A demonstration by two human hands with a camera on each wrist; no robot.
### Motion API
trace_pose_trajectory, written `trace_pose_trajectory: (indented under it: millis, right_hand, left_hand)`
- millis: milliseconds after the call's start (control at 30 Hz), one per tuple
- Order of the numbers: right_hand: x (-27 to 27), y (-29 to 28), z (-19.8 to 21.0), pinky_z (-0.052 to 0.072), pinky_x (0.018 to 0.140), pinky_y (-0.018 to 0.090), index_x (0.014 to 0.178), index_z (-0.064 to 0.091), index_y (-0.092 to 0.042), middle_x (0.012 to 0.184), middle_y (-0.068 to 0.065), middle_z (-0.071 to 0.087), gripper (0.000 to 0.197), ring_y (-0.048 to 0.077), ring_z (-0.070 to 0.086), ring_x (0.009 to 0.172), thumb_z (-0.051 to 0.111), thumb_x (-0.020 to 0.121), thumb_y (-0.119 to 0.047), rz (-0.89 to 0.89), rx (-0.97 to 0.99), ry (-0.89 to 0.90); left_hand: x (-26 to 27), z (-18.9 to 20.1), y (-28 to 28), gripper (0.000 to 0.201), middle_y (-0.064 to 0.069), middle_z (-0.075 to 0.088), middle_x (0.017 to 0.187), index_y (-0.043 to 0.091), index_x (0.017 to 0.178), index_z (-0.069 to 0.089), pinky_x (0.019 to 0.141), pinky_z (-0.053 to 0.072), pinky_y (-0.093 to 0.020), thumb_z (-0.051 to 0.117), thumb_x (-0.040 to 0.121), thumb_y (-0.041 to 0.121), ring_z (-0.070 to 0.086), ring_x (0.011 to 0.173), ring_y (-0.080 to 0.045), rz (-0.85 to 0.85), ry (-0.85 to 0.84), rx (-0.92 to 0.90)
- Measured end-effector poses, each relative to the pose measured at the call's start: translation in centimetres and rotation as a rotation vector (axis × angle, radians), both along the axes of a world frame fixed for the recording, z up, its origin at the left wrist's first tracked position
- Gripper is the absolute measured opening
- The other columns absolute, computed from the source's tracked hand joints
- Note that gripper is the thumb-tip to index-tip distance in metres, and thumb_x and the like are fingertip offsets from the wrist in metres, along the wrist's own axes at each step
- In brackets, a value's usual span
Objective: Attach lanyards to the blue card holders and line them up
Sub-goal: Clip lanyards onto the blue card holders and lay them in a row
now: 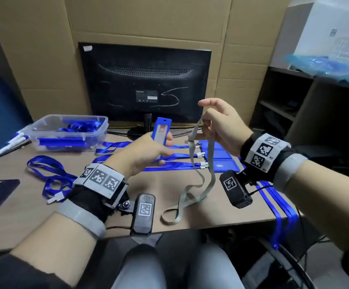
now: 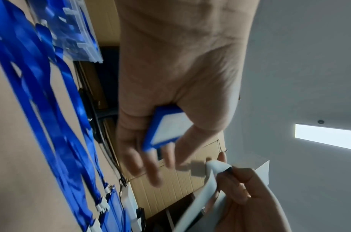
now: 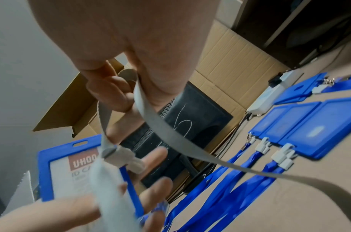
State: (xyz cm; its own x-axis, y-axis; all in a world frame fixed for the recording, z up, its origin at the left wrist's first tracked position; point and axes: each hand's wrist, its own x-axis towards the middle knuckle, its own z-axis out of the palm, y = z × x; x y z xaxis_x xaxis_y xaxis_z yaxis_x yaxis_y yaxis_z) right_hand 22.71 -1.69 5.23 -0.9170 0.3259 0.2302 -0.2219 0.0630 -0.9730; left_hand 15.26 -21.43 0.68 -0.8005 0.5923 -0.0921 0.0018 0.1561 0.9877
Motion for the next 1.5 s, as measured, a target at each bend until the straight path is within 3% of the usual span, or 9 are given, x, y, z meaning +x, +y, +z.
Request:
trace_pose_trajectory:
  millis: [167,267,367,567,700,800,1133,1333,1500]
  right_hand:
    - [-0.2,-1.2,-0.6,0.057,0.059,0.039,0.128,0.050,-0.005,0.060,0.006,0.039,0.034,0.022,0.038,0.049,0.037,0.098,0.006,0.084,-0.163,0.008]
    - [-0.5,-1.0,-1.3,0.060,0.067,0.043,0.122,0.053,-0.007,0.064,0.006,0.039,0.033,0.020,0.039,0.048,0.038,0.096,0.006,0.066,-0.162,-0.018]
    - [-0.9,-0.4,-2.0,0.062,0.075,0.050,0.114,0.058,-0.006,0.062,0.005,0.037,0.031,0.018,0.032,0.050,0.039,0.092,0.006,0.022,-0.112,-0.072]
    - [-1.1,0.1,-3.8,0.056,0.059,0.038,0.104,0.064,-0.009,0.048,-0.009,0.038,0.024,0.016,0.026,0.048,0.043,0.095,-0.001,-0.011,0.062,-0.226]
    - [-1.1,-0.1,-4.2,0.049,0.053,0.032,0.104,0.072,-0.017,0.080,0.003,0.055,0.018,0.021,0.045,0.056,0.063,0.092,-0.029,0.099,0.190,-0.429]
    - [-1.2,-0.3,-4.3,0.054,0.059,0.034,0.115,0.075,-0.026,0.114,0.001,0.069,0.039,0.025,0.063,0.074,0.075,0.086,-0.053,0.252,0.280,-0.507]
    - [-1.5,0.0,-5.4,0.054,0.056,0.023,0.106,0.075,0.002,0.086,0.013,0.071,0.019,0.018,0.063,0.065,0.075,0.092,-0.010,0.278,0.259,-0.507]
    - [-1.4,0.1,-5.8,0.052,0.056,0.022,0.109,0.078,-0.003,0.093,0.013,0.073,0.035,0.017,0.063,0.070,0.077,0.090,-0.033,0.260,0.252,-0.498]
    - [-1.0,0.4,-5.8,0.056,0.062,0.022,0.113,0.078,-0.008,0.099,0.014,0.075,0.029,0.016,0.064,0.073,0.078,0.089,-0.025,0.329,0.251,-0.503]
  left_hand:
    - [0.4,-0.2,0.5,0.037,-0.002,0.071,0.100,0.020,0.104,0.065,0.097,0.059,-0.051,0.076,0.085,-0.010,0.075,0.103,-0.027,-0.173,-0.029,0.193]
    - [0.3,-0.7,0.6,0.032,-0.011,0.073,0.104,0.019,0.104,0.067,0.089,0.061,-0.045,0.077,0.087,-0.006,0.074,0.110,-0.027,-0.125,-0.016,0.232]
    - [-0.2,-1.0,0.4,0.027,-0.013,0.071,0.101,0.015,0.112,0.066,0.089,0.063,-0.045,0.075,0.092,0.000,0.073,0.089,-0.023,-0.038,-0.005,0.226]
    - [-0.7,-1.6,0.1,0.024,-0.012,0.070,0.112,0.021,0.113,0.067,0.077,0.064,-0.033,0.073,0.096,0.006,0.075,0.091,-0.019,0.117,0.043,0.204]
    - [-0.8,-1.7,-0.2,0.024,-0.015,0.072,0.111,0.018,0.113,0.068,0.085,0.065,-0.040,0.074,0.094,0.004,0.076,0.100,-0.029,0.087,0.119,0.151]
    - [-0.9,-1.7,-0.2,0.028,-0.014,0.077,0.105,0.018,0.113,0.069,0.087,0.064,-0.046,0.076,0.091,0.002,0.076,0.101,-0.033,0.001,0.186,0.059]
    - [-1.1,-2.0,-0.3,0.045,-0.012,0.078,0.111,0.017,0.118,0.069,0.089,0.063,-0.045,0.083,0.080,-0.003,0.077,0.103,-0.028,-0.016,0.012,0.091]
    - [-1.0,-1.9,-0.2,0.042,-0.015,0.073,0.115,0.016,0.116,0.070,0.088,0.064,-0.046,0.080,0.081,-0.006,0.077,0.103,-0.028,-0.001,0.021,0.095]
    - [-0.9,-2.0,-0.3,0.039,-0.022,0.074,0.113,0.011,0.116,0.067,0.088,0.063,-0.044,0.064,0.086,-0.013,0.078,0.096,-0.031,-0.028,0.032,0.075]
